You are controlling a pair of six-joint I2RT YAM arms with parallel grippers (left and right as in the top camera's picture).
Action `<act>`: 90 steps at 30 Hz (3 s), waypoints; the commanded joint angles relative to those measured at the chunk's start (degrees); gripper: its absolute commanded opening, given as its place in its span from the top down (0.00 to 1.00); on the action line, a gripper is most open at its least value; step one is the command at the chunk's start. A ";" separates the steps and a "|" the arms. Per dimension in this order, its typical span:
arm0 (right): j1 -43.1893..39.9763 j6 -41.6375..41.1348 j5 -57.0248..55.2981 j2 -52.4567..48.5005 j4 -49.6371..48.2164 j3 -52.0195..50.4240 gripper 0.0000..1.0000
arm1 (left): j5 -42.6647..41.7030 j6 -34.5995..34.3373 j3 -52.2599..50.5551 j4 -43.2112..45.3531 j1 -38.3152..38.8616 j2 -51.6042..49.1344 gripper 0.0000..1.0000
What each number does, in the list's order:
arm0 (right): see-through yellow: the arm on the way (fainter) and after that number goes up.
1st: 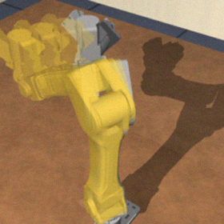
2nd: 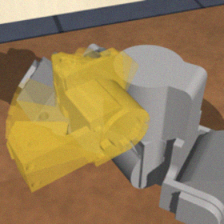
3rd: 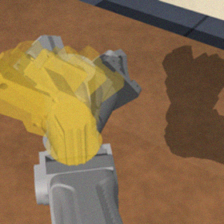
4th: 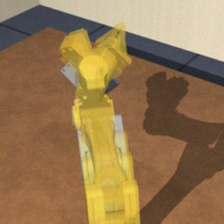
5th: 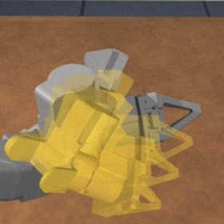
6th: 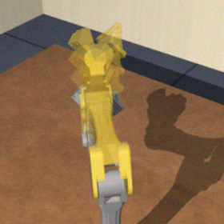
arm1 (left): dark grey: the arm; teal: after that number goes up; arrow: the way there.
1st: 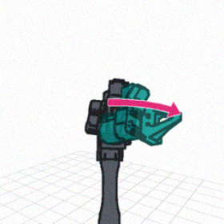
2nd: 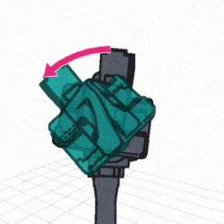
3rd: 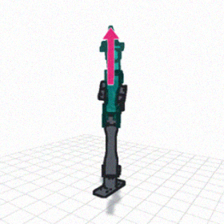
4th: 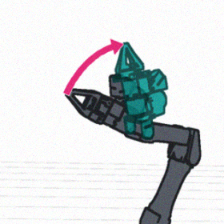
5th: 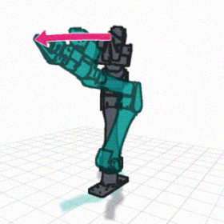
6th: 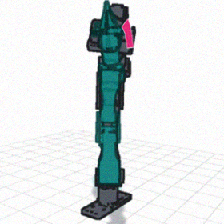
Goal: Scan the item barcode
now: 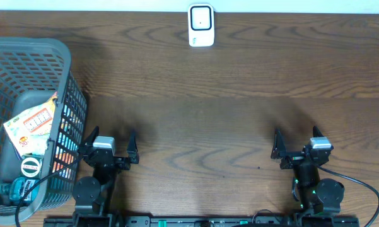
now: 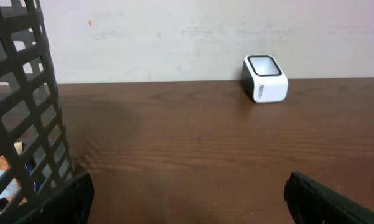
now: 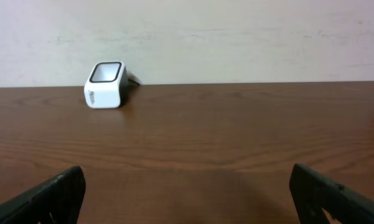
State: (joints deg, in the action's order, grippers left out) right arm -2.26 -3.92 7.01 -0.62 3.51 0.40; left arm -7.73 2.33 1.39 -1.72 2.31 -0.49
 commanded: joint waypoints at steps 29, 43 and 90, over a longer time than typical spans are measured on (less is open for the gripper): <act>0.44 -0.72 -0.44 0.17 0.22 -0.09 0.01 | 0.31 -0.50 -1.16 -1.70 -0.28 -0.55 0.02; 0.44 -0.72 -0.44 0.15 0.22 -0.09 0.01 | 0.31 -0.50 -1.16 -1.70 -0.28 -0.55 0.02; 0.44 -0.72 -0.44 0.15 0.22 -0.09 0.01 | -8.37 -6.95 -0.37 -0.83 -0.24 -1.66 0.02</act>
State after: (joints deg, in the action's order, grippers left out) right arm -2.26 -3.92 6.98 -0.62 3.51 0.40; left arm -9.02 0.10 1.39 -1.45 2.31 -1.63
